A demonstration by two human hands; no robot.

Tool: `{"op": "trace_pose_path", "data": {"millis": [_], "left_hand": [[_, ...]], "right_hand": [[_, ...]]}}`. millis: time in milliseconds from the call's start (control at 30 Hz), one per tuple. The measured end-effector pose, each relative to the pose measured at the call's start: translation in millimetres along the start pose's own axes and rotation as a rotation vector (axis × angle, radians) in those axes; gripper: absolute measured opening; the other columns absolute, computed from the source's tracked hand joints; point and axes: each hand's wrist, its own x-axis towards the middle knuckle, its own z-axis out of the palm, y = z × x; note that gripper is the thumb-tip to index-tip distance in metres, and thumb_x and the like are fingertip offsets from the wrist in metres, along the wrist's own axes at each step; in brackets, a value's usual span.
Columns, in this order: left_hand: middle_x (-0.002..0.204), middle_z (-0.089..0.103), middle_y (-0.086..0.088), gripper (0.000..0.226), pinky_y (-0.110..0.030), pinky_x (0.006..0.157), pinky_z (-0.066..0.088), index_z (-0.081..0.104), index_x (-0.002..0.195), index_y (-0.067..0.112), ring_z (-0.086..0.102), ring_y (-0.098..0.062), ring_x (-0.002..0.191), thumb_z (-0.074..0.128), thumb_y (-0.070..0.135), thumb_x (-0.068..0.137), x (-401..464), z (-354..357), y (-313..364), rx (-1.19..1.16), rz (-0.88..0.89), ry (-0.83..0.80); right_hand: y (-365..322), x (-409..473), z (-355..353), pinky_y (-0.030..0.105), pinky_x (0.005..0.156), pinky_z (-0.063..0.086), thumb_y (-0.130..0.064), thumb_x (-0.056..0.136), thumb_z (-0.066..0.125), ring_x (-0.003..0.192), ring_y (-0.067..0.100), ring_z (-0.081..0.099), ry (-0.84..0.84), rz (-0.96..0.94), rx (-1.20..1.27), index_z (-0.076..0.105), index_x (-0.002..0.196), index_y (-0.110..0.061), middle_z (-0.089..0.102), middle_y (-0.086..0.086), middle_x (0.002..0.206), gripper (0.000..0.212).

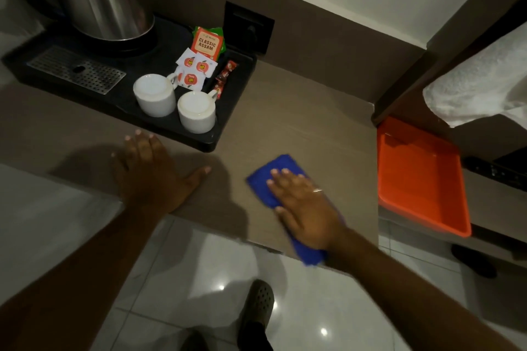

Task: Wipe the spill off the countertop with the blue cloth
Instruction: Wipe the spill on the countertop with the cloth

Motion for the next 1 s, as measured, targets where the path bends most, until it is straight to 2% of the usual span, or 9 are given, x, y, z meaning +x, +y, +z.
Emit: {"op": "trace_pose_path", "data": {"millis": [167,267,400,467,600,700,767,867,1000], "left_hand": [[0.153,0.027,-0.033,0.131,-0.072,0.11,0.019,0.024,0.144,-0.004,0.023,-0.049,0.141,0.021,0.1,0.064,2.4,3.9,0.3,-0.004,0.002,0.002],[0.153,0.027,-0.033,0.131,-0.071,0.111,0.017,0.027,0.144,-0.004,0.021,-0.048,0.143,0.022,0.1,0.063,4.3,6.4,1.1,-0.015,-0.01,-0.004],[0.154,0.026,-0.033,0.134,-0.07,0.111,0.016,0.025,0.146,-0.006,0.02,-0.048,0.143,0.026,0.098,0.063,4.3,6.1,2.0,-0.025,-0.017,0.01],[0.155,0.025,-0.032,0.132,-0.07,0.111,0.016,0.025,0.146,-0.007,0.02,-0.048,0.144,0.032,0.096,0.062,2.5,5.9,2.6,-0.03,-0.018,0.025],[0.157,0.024,-0.029,0.133,-0.069,0.113,0.016,0.026,0.148,-0.005,0.019,-0.045,0.145,0.033,0.095,0.06,-0.4,3.4,4.1,-0.013,-0.042,0.01],[0.16,0.02,-0.027,0.134,-0.066,0.116,0.013,0.024,0.15,-0.004,0.015,-0.043,0.148,0.029,0.095,0.059,-2.1,-4.6,6.4,-0.014,-0.057,-0.008],[0.161,0.016,-0.026,0.134,-0.064,0.116,0.011,0.021,0.151,-0.003,0.012,-0.042,0.149,0.029,0.095,0.06,-3.5,-10.5,10.1,-0.018,-0.055,-0.023],[0.162,0.014,-0.025,0.134,-0.064,0.117,0.01,0.017,0.152,-0.001,0.009,-0.041,0.149,0.03,0.096,0.061,-5.1,-13.6,11.6,-0.024,-0.058,-0.039],[0.159,0.019,-0.028,0.132,-0.066,0.116,0.012,0.023,0.149,-0.003,0.013,-0.043,0.148,0.031,0.095,0.061,-7.3,-16.1,10.1,-0.021,-0.046,-0.056]], "right_hand": [[90.4,4.5,-23.0,0.041,0.119,0.005,-0.037,0.101,0.03,0.148,0.024,0.009,0.139,0.585,0.056,0.018,0.151,-0.016,0.012,0.006,0.161,0.056],[99.7,53.0,-30.5,0.048,0.119,0.01,-0.036,0.099,0.027,0.147,0.031,0.01,0.198,0.916,0.038,0.015,0.15,-0.008,0.011,0.014,0.161,0.059],[91.2,128.9,-42.6,0.05,0.119,0.003,-0.034,0.098,0.024,0.148,0.035,0.0,0.198,1.275,0.164,0.006,0.15,-0.003,0.001,0.018,0.161,0.063],[77.6,163.3,-40.2,0.05,0.119,0.002,-0.032,0.098,0.022,0.148,0.035,0.0,0.181,1.163,0.136,0.005,0.15,-0.003,0.001,0.017,0.161,0.062],[31.1,219.7,-24.2,0.047,0.119,0.004,-0.041,0.098,0.022,0.148,0.03,0.005,0.158,0.626,0.052,0.011,0.151,-0.009,0.008,0.012,0.161,0.063],[16.4,211.9,-22.2,0.044,0.119,0.003,-0.044,0.098,0.024,0.148,0.025,0.005,0.125,0.381,0.01,0.014,0.151,-0.013,0.01,0.007,0.162,0.063],[22.2,181.2,-25.0,0.042,0.119,0.003,-0.047,0.097,0.025,0.148,0.023,0.006,0.125,0.344,0.033,0.015,0.152,-0.016,0.011,0.005,0.162,0.063],[6.7,110.9,-15.0,0.039,0.118,0.001,-0.049,0.097,0.025,0.148,0.021,0.006,0.171,0.428,0.063,0.015,0.151,-0.017,0.012,0.004,0.162,0.064],[-28.9,63.9,6.7,0.04,0.118,0.003,-0.036,0.098,0.03,0.148,0.024,0.011,0.185,0.469,0.077,0.022,0.15,-0.013,0.018,0.007,0.16,0.058]]}}
